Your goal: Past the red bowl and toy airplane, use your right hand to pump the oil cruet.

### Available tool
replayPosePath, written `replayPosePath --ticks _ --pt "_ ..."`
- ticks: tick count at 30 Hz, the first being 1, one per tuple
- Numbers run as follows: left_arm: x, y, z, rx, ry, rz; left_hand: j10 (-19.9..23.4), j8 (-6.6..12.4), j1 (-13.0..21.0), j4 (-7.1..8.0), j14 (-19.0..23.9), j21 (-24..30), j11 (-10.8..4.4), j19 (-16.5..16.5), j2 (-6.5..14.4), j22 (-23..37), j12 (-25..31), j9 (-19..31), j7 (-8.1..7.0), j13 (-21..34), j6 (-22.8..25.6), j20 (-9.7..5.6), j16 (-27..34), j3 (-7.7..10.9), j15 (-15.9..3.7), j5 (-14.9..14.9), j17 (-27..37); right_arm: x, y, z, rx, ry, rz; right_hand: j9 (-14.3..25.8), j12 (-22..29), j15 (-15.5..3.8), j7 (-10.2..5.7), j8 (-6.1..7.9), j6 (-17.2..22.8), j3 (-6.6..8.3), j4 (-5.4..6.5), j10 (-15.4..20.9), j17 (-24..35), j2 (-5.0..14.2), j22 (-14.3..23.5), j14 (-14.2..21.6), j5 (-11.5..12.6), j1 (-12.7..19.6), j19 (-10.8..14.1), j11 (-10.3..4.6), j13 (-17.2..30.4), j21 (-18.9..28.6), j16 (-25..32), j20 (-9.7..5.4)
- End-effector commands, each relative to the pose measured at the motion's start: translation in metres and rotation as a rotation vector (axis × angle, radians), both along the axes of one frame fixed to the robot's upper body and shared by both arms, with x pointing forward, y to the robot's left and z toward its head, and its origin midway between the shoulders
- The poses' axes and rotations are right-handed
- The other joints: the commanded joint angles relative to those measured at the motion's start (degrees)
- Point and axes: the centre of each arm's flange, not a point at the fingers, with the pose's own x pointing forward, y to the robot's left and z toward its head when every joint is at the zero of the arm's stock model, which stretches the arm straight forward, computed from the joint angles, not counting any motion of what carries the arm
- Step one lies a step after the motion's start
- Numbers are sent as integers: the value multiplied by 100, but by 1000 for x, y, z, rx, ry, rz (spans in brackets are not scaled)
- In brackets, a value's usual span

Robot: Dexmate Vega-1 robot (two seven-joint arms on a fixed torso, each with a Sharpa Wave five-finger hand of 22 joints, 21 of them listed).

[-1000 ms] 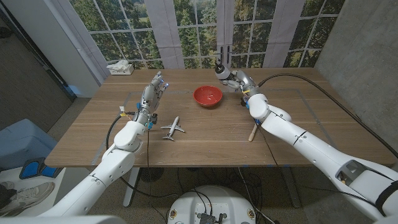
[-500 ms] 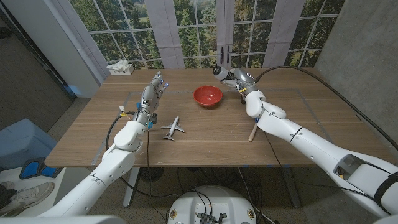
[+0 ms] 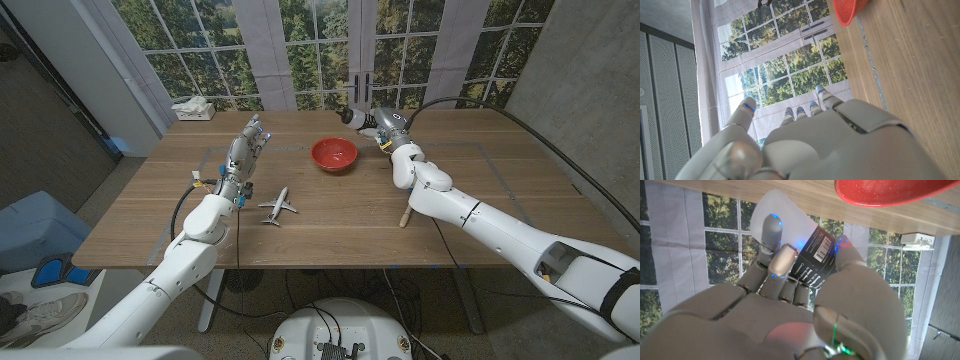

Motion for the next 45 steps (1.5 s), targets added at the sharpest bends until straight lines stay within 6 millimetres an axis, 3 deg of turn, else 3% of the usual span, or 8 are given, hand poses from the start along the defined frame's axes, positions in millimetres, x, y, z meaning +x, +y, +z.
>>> replayPosePath --ticks 1,22,45 --pt "-2 -2 0 2 -2 0 -133 11 -37 -36 -367 -9 -46 40 298 19 12 16 -27 14 11 -237 12 16 -484 8 2 -3 13 1 -148 -38 -114 21 -3 -22 -431 29 448 36 46 581 20 552 -17 -41 37 437 -47 -422 30 -35 -9 -489" --pt "-2 -2 1 4 -5 -2 -136 9 -38 -53 -371 -10 -46 41 305 19 12 16 -32 14 6 -239 9 17 -473 9 -1 -5 38 -4 -313 -97 -218 21 -84 -24 -476 14 406 16 71 583 16 547 -111 -50 40 357 -74 -452 42 -55 -26 -498" --pt "-2 3 2 3 -8 4 -140 10 -34 -62 -368 -10 -41 42 339 19 10 16 -23 14 6 -232 12 18 -476 10 -1 -10 39 -5 -424 -136 -259 24 -153 -25 -604 36 456 73 45 647 14 608 -124 -85 63 378 -180 -531 64 -45 -46 -507"
